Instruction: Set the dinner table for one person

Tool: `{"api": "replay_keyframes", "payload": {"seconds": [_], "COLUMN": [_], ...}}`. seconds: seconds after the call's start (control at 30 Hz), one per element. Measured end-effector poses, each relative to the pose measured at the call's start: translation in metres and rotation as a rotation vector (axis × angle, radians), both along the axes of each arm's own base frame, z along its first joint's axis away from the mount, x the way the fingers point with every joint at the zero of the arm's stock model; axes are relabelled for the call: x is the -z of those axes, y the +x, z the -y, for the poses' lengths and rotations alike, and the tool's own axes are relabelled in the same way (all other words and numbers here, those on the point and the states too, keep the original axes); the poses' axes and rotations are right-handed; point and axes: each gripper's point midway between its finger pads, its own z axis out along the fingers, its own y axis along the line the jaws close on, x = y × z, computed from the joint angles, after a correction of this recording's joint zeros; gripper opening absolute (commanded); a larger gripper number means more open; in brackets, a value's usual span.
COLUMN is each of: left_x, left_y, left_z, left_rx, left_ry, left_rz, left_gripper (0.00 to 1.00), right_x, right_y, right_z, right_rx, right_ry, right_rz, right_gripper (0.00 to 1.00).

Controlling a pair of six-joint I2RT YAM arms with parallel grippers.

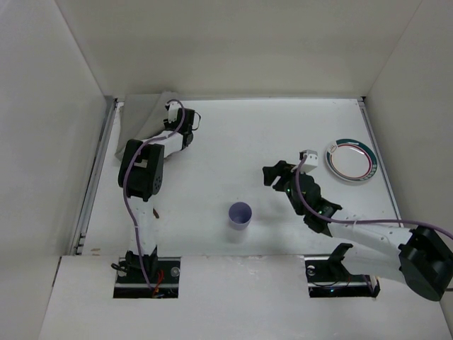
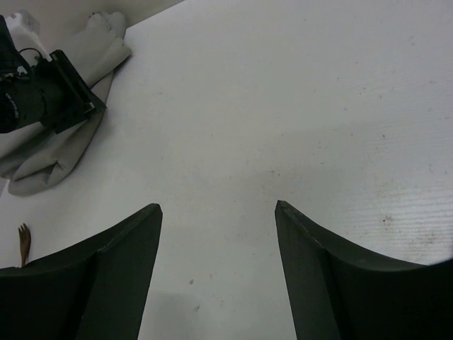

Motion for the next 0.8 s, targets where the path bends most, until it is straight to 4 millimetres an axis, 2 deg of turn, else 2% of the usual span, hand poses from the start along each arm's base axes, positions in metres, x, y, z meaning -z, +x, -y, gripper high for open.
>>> {"api": "replay_keyframes", "payload": {"seconds": [0.1, 0.23, 0.33, 0.43, 0.63, 0.8], "left_x": [-0.001, -0.002, -0.003, -0.004, -0.01, -0.017], "left_y": [0.008, 0.012, 0.011, 0.007, -0.015, -0.034], "left_z": [0.001, 0.012, 0.034, 0.076, 0.178, 0.239], "left_rx": [0.001, 0.022, 0.062, 0.151, 0.385, 0.53], "left_ry": [0.004, -0.007, -0.02, -0.05, -0.157, -0.22], "left_rz": [0.007, 0.017, 0.022, 0.023, 0.011, 0.003], "left_gripper": [0.1, 0.05, 0.04, 0.04, 0.03, 0.08], "right_x": [-0.004, -0.005, -0.005, -0.005, -0.005, -0.006], "right_y": [0.0, 0.0, 0.0, 0.0, 0.001, 0.001], "right_z": [0.0, 0.001, 0.001, 0.002, 0.003, 0.005], "right_rx": [0.0, 0.0, 0.001, 0.006, 0.014, 0.023], "right_ry": [0.009, 0.008, 0.007, 0.005, 0.002, 0.002], "right_rz": [0.01, 0.012, 0.012, 0.014, 0.015, 0.017], "right_gripper": [0.71, 0.71, 0.71, 0.71, 0.71, 0.67]}}
